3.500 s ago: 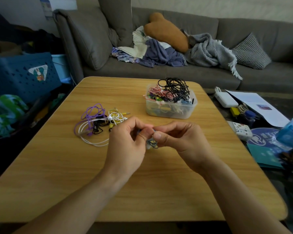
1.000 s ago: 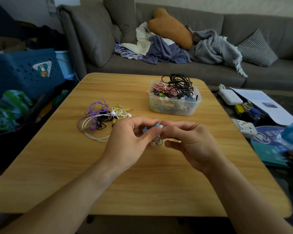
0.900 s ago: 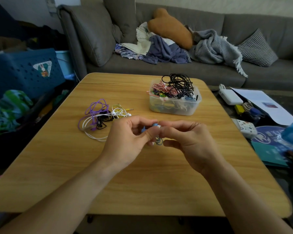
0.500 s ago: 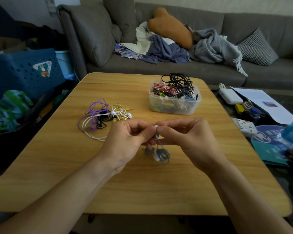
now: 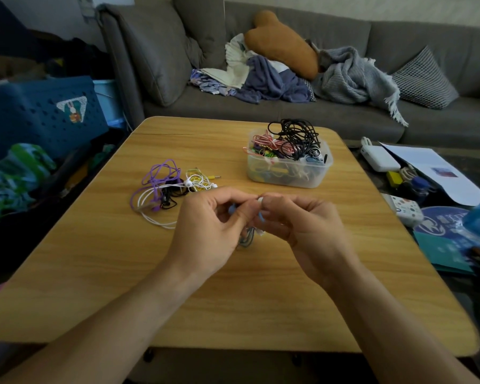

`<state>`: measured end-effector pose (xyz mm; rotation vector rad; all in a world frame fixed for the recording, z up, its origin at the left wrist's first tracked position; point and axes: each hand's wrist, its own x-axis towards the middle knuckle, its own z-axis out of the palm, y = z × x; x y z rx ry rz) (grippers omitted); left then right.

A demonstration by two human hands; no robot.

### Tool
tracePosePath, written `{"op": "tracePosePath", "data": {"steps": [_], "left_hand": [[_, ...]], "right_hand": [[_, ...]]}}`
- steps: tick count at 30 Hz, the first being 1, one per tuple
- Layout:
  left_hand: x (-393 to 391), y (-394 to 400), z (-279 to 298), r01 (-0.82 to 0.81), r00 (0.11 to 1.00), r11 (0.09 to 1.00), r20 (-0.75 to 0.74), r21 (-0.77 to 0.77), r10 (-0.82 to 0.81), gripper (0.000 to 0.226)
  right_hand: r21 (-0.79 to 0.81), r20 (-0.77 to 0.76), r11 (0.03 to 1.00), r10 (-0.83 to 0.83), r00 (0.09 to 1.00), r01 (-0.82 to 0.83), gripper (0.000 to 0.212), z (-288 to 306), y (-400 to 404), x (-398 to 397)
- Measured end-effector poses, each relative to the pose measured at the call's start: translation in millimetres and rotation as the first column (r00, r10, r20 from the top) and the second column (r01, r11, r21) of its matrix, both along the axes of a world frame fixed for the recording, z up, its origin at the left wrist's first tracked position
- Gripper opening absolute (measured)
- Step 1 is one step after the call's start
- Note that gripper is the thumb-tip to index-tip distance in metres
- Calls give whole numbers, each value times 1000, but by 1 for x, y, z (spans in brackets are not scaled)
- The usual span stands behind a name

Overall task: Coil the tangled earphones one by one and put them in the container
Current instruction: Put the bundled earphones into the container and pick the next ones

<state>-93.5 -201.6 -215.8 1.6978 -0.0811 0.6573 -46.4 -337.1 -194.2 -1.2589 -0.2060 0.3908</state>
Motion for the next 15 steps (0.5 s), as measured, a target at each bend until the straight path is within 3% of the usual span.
{"op": "tracePosePath", "data": {"steps": [8,11,15], "left_hand": [[-1,1,0,-136,986,969,120,206,113,9],[-2,1,2,-154,982,969,137,192,129,8],[-2,2,5,-104,991,993,94,58,98,11]], "right_hand": [[152,-210,985,-47,976,81,13,0,8,-7],[208,-252,976,-6,968,60,8,-1,8,-8],[237,-222,971,86,971,-31,19,0,3,-6]]}}
